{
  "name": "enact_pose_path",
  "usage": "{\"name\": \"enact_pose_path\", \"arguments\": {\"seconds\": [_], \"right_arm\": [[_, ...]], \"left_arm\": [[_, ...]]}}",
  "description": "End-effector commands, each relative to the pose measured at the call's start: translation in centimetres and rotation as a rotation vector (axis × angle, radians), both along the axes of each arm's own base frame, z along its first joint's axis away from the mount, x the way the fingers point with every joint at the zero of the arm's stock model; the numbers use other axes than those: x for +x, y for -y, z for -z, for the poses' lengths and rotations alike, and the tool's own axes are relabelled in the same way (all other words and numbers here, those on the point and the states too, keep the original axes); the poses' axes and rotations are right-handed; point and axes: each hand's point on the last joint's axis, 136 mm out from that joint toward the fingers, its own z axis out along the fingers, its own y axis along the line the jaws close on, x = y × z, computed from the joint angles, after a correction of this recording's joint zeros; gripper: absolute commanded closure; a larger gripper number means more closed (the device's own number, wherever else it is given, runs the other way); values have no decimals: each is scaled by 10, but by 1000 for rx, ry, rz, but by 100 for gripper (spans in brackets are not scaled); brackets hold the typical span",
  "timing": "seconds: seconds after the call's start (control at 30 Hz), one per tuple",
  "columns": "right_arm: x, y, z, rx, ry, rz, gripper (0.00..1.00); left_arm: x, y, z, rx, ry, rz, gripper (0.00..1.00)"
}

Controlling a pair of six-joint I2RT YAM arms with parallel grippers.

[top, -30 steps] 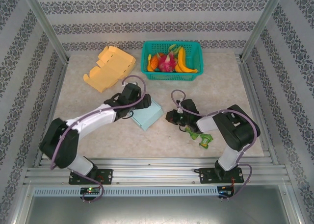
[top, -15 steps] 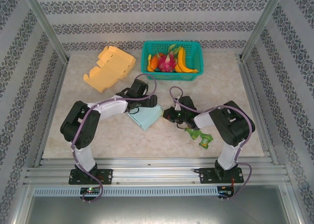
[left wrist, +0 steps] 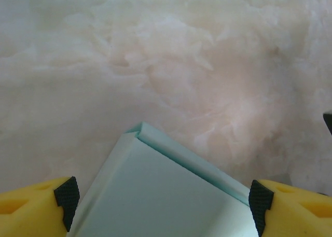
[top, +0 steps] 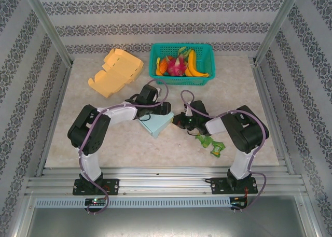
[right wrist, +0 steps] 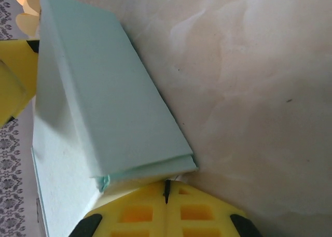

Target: Fold the paper box

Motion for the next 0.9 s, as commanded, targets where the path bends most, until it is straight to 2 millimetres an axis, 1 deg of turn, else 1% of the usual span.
{"name": "enact_pose_path", "arguments": {"seconds": [0.0, 0.13, 0.23, 0.3, 0.37, 0.53, 0.6, 0.77, 0.87], "right_arm": [[22, 11, 24, -94, 29, 75, 100], [25, 11, 22, -91, 43, 83, 100], [27, 11, 21, -89, 51, 87, 100], [28, 9, 20, -80, 53, 83, 100], [28, 8, 18, -72, 56, 85, 100], [24, 13, 13, -86, 76, 88, 100], [22, 15, 11, -84, 80, 89, 100], [14, 19, 1, -76, 91, 90, 100], [8, 24, -4, -82, 98, 91, 100]], "left_arm": [[-52, 63, -4, -177, -91, 173, 14], [-75, 80, -12, -299, -145, 195, 15], [-89, 91, -25, -385, -167, 219, 16], [-94, 93, -30, -399, -176, 216, 17], [-90, 83, -29, -368, -183, 146, 17], [-66, 33, -15, -240, -148, -88, 17], [-60, 18, -10, -224, -154, -151, 16], [-51, -15, 3, -169, -144, -285, 15], [-47, -35, 0, -120, -112, -349, 12]]}}
